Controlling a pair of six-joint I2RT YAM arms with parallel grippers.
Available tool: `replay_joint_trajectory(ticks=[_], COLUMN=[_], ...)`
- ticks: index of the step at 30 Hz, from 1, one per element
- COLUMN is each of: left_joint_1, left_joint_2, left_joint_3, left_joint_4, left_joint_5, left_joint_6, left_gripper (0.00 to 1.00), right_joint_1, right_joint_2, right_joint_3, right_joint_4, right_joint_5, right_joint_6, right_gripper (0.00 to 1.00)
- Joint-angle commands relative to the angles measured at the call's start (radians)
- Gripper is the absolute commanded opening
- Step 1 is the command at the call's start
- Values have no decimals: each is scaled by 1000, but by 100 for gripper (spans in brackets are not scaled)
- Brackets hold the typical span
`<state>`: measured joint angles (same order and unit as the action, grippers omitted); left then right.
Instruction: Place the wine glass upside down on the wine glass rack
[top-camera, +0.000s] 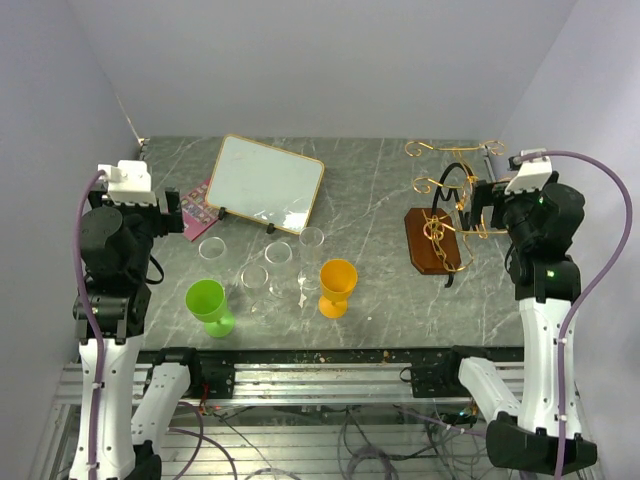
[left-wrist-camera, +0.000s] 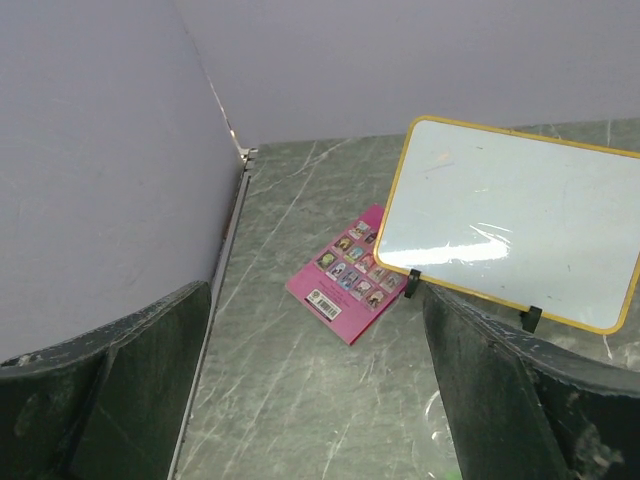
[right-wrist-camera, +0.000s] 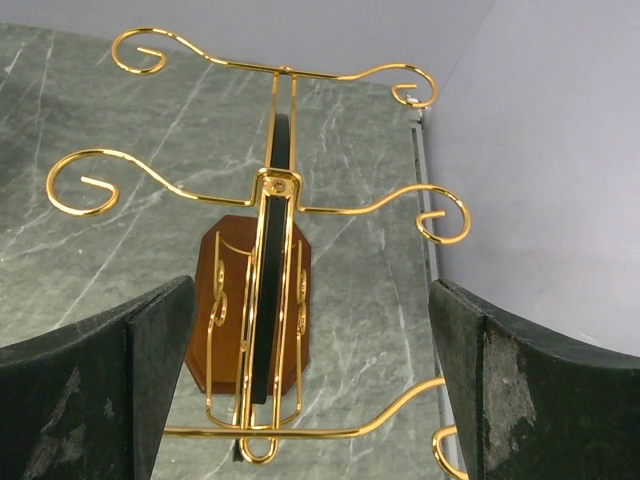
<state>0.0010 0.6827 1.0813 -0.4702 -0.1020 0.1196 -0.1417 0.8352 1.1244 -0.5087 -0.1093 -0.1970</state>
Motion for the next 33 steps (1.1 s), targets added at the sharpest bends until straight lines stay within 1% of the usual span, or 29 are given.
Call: replay_joint_trajectory(ticks=[1,6,10,17,19,26,28,33], left_joint_1=[17,20,21,25,25,25,25,27], left_joint_2=[5,7,14,31,36,43,46,50], left_joint_3=[10,-1,-2,-7,-6,-2,-6,-11], left_joint_4=[-1,1,2,-1,-2,-11,-12,-11], left_joint_5=[32,46,65,108,117,129,131,139], left_joint_6=[17,25,36,45,47,50,52,57], left_gripper=[96,95,99,99,99,100,99,99], right_joint_1=[-12,-14,-15,-10,-7,4,5,8], right_joint_2=[43,117,185,268,291,346,355,379], right_joint_3=[50,86,127,166,172,176,170,163], right_joint_4=[-8,1,-14,-21,-26,-23,-19,-3], right_joint_5=[-18,-14,-30,-58,-63,-95,-107,-124], right_joint_6=[-2,0,8,30,33,41,41,39], right_gripper=[100,100,99,96,94,70,65,58])
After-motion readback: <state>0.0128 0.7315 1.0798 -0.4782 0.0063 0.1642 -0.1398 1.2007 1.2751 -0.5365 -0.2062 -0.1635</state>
